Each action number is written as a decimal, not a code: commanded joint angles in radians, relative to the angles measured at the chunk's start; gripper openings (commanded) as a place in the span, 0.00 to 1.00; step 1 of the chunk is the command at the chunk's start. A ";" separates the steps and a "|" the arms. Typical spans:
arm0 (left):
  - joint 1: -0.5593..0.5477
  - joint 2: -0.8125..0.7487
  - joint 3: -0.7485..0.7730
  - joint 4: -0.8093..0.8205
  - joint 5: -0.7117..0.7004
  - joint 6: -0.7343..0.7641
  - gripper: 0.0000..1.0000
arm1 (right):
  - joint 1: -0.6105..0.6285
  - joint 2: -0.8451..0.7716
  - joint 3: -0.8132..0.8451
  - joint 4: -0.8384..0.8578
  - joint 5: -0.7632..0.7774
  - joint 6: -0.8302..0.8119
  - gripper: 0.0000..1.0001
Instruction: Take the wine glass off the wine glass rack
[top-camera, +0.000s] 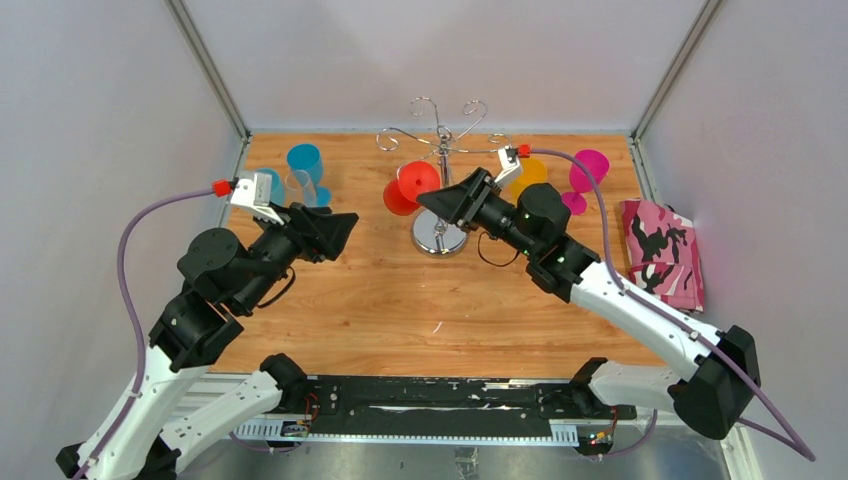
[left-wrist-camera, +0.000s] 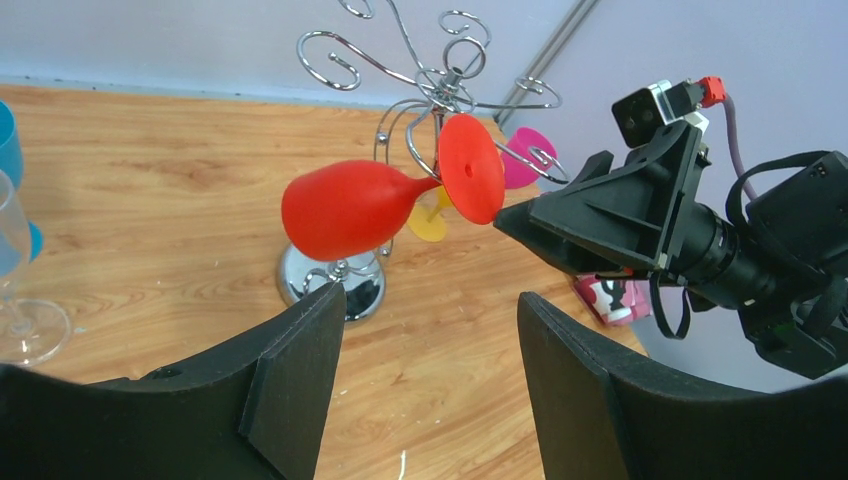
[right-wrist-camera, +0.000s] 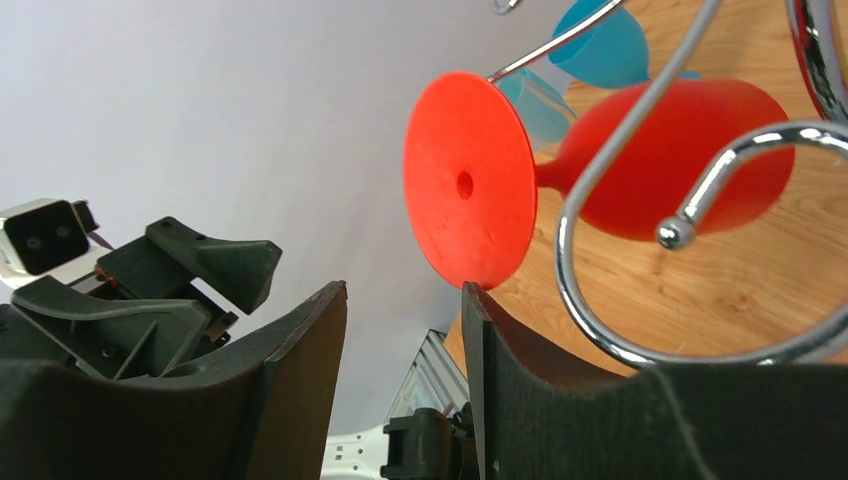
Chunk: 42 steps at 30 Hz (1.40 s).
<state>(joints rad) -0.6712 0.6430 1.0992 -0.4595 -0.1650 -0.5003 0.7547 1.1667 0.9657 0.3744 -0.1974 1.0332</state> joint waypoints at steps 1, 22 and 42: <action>-0.007 -0.005 0.001 -0.001 -0.001 0.016 0.69 | 0.021 -0.025 -0.024 -0.079 0.037 -0.028 0.51; -0.007 -0.021 -0.003 -0.004 0.001 0.046 0.69 | 0.021 0.025 0.013 -0.003 0.066 -0.045 0.49; -0.007 -0.033 -0.013 0.010 0.022 0.051 0.69 | 0.021 -0.008 -0.012 0.069 0.142 0.014 0.48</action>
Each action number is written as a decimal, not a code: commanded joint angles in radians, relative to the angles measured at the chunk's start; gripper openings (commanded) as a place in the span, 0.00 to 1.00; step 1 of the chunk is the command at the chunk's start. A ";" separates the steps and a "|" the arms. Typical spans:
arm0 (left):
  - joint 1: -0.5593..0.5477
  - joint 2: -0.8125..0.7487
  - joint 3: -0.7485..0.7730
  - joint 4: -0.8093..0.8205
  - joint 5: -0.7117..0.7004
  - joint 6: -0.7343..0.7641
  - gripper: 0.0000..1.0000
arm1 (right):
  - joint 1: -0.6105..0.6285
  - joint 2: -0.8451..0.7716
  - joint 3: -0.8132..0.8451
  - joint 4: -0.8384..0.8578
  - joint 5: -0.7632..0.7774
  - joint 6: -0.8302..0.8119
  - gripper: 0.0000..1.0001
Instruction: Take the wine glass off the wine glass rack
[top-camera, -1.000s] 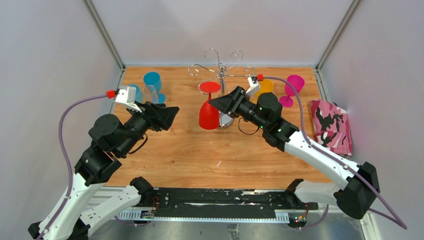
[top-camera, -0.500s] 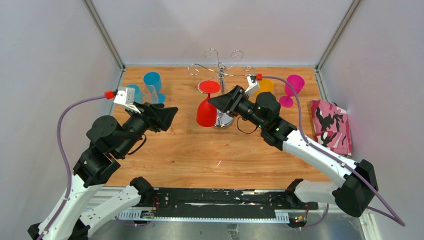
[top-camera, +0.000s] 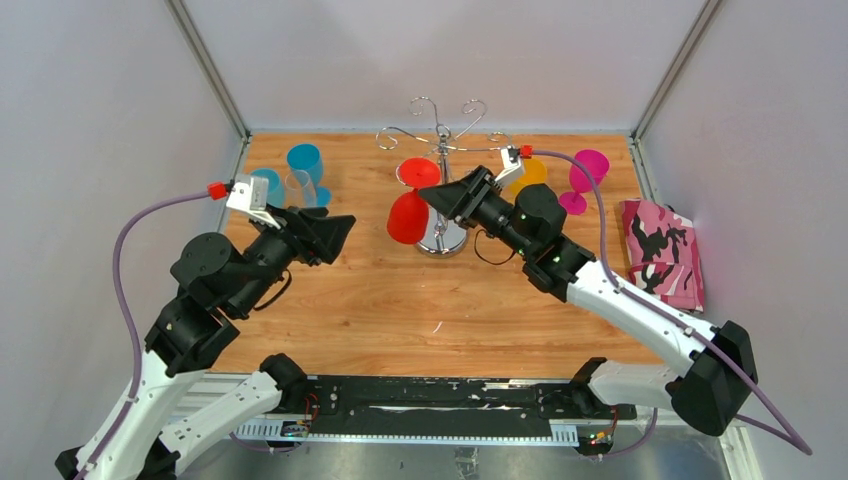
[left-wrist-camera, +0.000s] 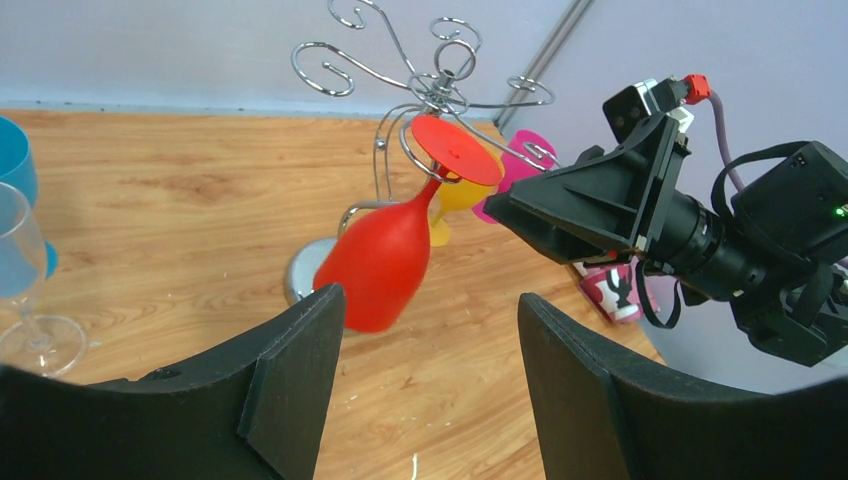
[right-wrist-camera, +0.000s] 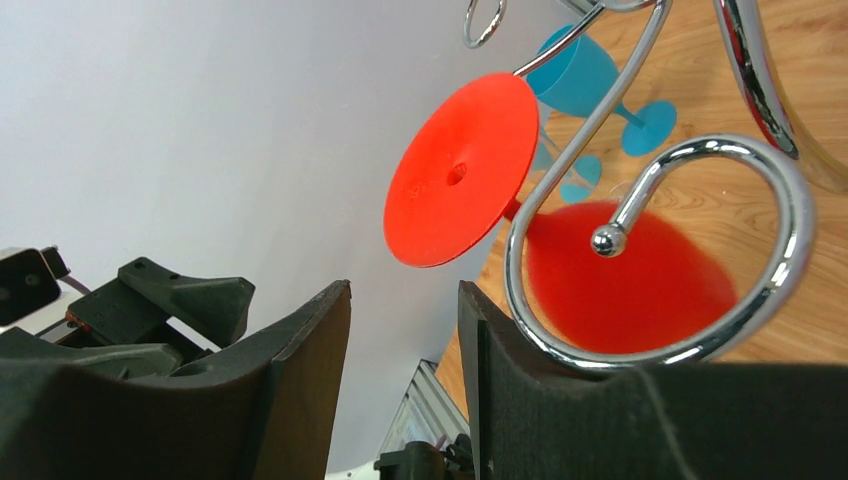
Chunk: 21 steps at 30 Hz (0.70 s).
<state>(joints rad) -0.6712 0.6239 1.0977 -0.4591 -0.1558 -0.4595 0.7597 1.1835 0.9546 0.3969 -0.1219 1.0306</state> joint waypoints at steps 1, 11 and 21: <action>-0.007 -0.014 -0.012 0.010 0.014 0.009 0.69 | 0.015 -0.019 0.003 0.041 0.076 0.020 0.48; -0.007 -0.018 -0.017 0.005 0.010 0.011 0.70 | 0.017 0.082 0.021 0.101 0.118 0.083 0.32; -0.007 -0.026 -0.020 0.001 0.008 0.012 0.70 | 0.055 0.027 -0.050 0.165 0.258 0.126 0.27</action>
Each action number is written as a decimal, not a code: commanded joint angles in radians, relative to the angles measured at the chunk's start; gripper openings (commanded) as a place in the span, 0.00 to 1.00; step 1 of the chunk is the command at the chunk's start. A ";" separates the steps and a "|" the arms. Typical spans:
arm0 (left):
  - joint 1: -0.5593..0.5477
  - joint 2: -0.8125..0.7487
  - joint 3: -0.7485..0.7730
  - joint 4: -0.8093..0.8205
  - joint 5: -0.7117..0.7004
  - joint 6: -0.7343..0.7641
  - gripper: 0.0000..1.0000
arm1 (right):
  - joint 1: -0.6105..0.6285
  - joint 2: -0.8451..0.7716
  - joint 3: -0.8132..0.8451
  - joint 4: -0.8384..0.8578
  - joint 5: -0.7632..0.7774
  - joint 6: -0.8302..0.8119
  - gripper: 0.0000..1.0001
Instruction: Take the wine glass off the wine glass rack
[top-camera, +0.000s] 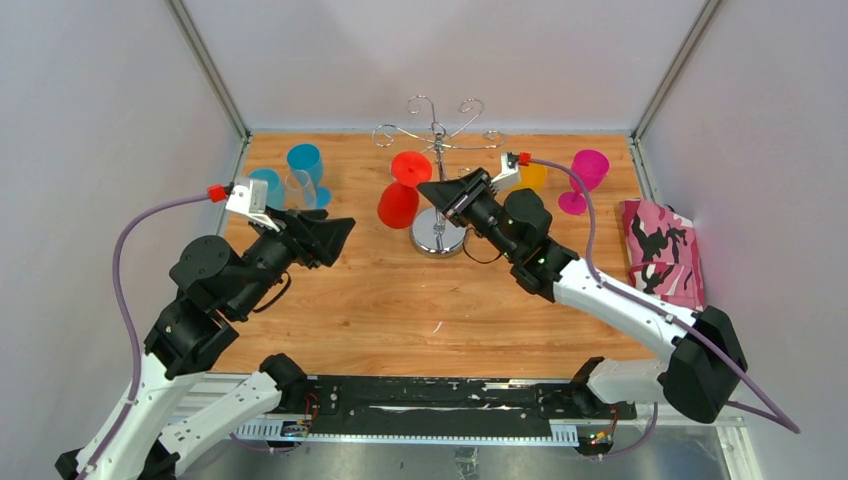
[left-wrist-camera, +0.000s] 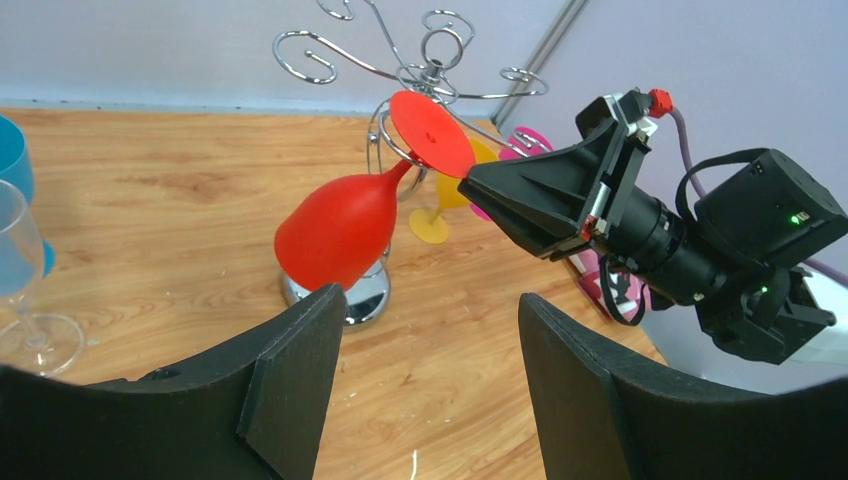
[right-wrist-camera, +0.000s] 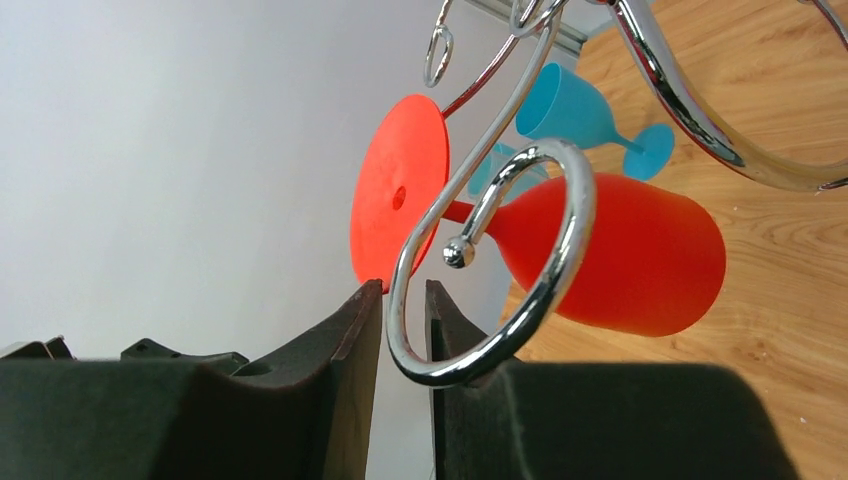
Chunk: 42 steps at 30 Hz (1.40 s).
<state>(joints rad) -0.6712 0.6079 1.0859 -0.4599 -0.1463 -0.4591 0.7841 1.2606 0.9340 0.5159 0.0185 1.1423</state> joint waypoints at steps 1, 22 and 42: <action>-0.007 -0.010 -0.009 0.004 -0.001 0.009 0.70 | 0.033 -0.061 -0.033 0.042 0.131 0.016 0.26; -0.007 -0.018 -0.002 0.005 0.007 -0.007 0.70 | 0.046 -0.014 0.069 -0.086 0.167 0.056 0.09; -0.007 -0.007 0.002 -0.002 0.013 -0.066 0.70 | 0.045 0.011 0.244 -0.324 0.039 0.188 0.00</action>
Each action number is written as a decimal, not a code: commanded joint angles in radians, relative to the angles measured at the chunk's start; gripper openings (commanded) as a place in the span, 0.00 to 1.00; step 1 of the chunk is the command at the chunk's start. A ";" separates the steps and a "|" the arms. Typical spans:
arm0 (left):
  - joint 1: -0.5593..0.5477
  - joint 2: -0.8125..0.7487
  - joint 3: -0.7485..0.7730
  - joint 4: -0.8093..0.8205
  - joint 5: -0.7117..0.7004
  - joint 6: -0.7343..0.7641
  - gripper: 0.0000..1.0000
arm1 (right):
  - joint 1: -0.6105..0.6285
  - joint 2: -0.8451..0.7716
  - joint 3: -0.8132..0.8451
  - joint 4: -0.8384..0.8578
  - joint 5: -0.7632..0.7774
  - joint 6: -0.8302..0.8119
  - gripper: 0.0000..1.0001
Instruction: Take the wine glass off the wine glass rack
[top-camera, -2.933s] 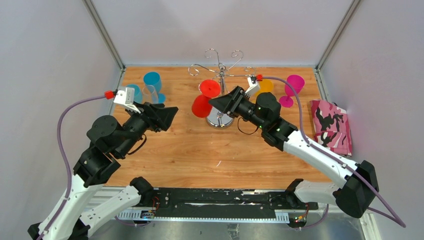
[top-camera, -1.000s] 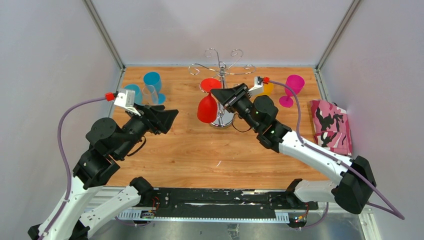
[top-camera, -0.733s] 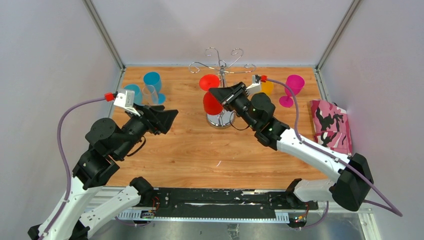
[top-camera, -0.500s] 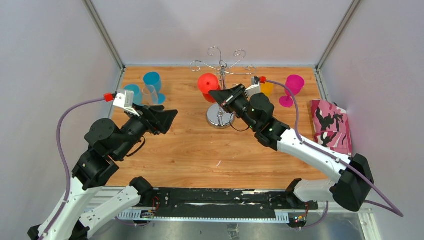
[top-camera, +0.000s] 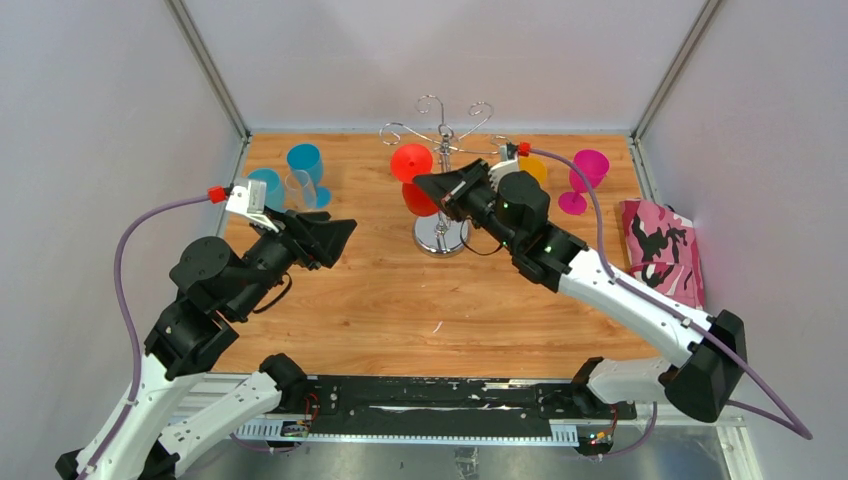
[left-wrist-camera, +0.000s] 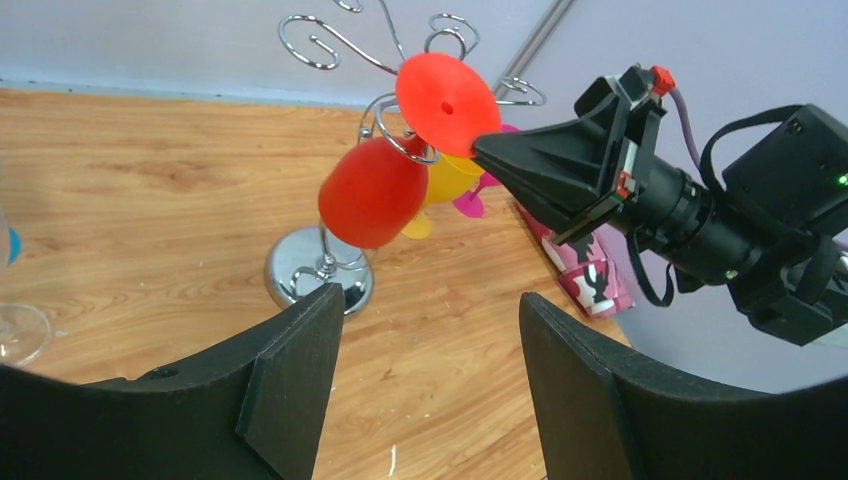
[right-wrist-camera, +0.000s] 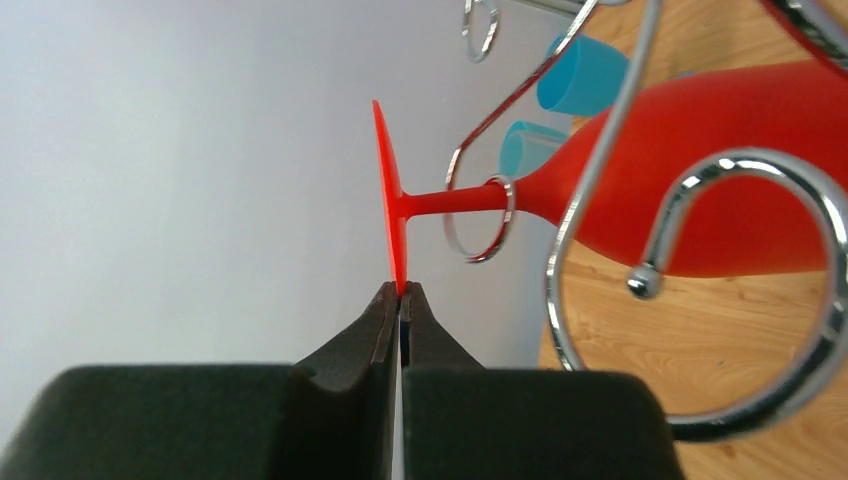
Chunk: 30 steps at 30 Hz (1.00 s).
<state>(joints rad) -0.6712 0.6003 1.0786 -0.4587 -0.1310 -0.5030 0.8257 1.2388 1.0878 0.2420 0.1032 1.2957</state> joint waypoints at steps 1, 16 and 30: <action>-0.007 0.002 0.010 -0.005 -0.002 -0.024 0.69 | 0.004 0.045 0.112 -0.062 -0.056 0.036 0.00; -0.007 0.014 0.019 -0.014 -0.003 -0.027 0.68 | -0.001 0.161 0.201 -0.132 -0.148 0.053 0.00; -0.007 0.004 0.020 -0.023 -0.009 -0.015 0.68 | -0.022 0.187 0.248 -0.150 -0.029 -0.011 0.00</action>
<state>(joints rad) -0.6712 0.6113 1.0805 -0.4694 -0.1326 -0.5304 0.8146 1.4433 1.3346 0.1135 -0.0143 1.3338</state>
